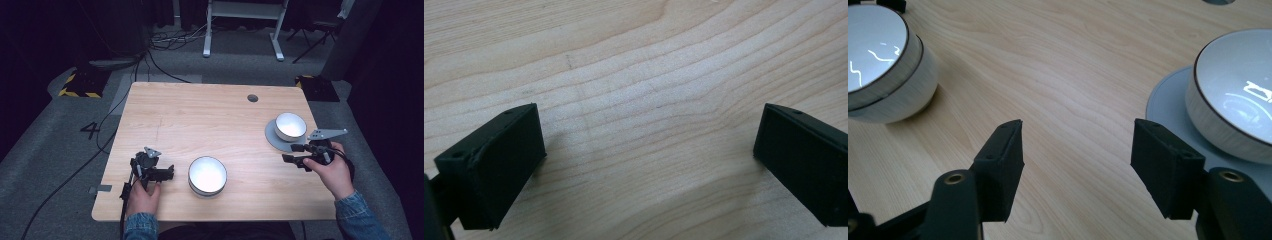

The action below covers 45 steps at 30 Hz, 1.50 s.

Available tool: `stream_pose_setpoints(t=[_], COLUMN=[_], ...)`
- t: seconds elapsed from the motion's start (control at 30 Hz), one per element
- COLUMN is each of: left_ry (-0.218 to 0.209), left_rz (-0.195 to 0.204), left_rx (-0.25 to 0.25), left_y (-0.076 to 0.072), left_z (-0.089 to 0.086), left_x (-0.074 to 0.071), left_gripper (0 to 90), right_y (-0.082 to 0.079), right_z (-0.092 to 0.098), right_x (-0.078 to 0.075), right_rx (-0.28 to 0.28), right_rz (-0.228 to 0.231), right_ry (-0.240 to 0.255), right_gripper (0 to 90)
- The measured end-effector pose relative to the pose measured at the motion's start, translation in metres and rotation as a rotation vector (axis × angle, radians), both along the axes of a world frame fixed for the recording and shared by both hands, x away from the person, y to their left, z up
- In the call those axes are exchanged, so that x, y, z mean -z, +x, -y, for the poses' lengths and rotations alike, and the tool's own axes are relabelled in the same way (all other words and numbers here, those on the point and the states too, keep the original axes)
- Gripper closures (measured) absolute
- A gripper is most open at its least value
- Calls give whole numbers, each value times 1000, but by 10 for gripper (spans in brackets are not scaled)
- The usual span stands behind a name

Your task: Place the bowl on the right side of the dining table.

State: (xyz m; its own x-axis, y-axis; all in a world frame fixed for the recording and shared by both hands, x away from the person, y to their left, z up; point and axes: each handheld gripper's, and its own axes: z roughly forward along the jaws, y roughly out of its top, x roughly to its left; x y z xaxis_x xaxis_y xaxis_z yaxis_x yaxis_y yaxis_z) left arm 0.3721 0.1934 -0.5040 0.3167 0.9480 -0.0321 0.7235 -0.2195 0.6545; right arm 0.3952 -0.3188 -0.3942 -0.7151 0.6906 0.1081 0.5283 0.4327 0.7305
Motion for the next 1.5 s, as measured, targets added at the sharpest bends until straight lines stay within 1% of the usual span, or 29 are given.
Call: stream_pose_setpoints(t=[0.13,0.23,0.4,0.53,0.63,0.8,0.83,0.9,1.0,1.17,1.23,1.27,1.3,1.37,1.43,1.5], left_ry=[1,0,0,0,0,1,0,0,0,0,0,0,0,0,0,0], left_rz=[0,-1,0,-1,0,0,0,0,0,0,0,0,0,0,0,0], left_rx=[0,0,0,0,-1,0,0,0,0,0,0,0,0,0,0,0], left_y=[0,0,0,0,0,0,0,0,0,0,0,0,0,0,0,0], left_z=[0,0,0,0,0,0,0,0,0,0,0,0,0,0,0,0], left_x=[0,0,0,0,0,0,0,0,0,0,0,0,0,0,0,0], left_gripper=[2,2,2,2,2,2,2,2,2,2,2,2,2,2,2,2], right_y=[-3,-5,-7,-9,-11,-12,-13,-13,-15,-17,-19,-19,-20,-21,-22,-23], right_z=[0,0,1,0,-1,-5,-6,-7,-10,-12,-12,-12,-12,-12,-12,-12], right_x=[12,20,36,46,54,67,70,75,82,88,91,92,94,97,98,101], right_rx=[-6,-14,-24,-30,-35,-52,-50,-60,-56,-71,-66,-66,-66,-62,-60,-63], right_rz=[-1,-7,-9,3,-14,-38,-48,-48,-56,-36,-41,-37,-45,-26,-19,8], right_ry=[-2,13,11,-4,4,-4,-9,-22,-33,-94,-91,-96,-97,-90,-85,-83], right_gripper=[385,386,383,377,372,354,352,349,338,306,298,294,286,269,260,222])
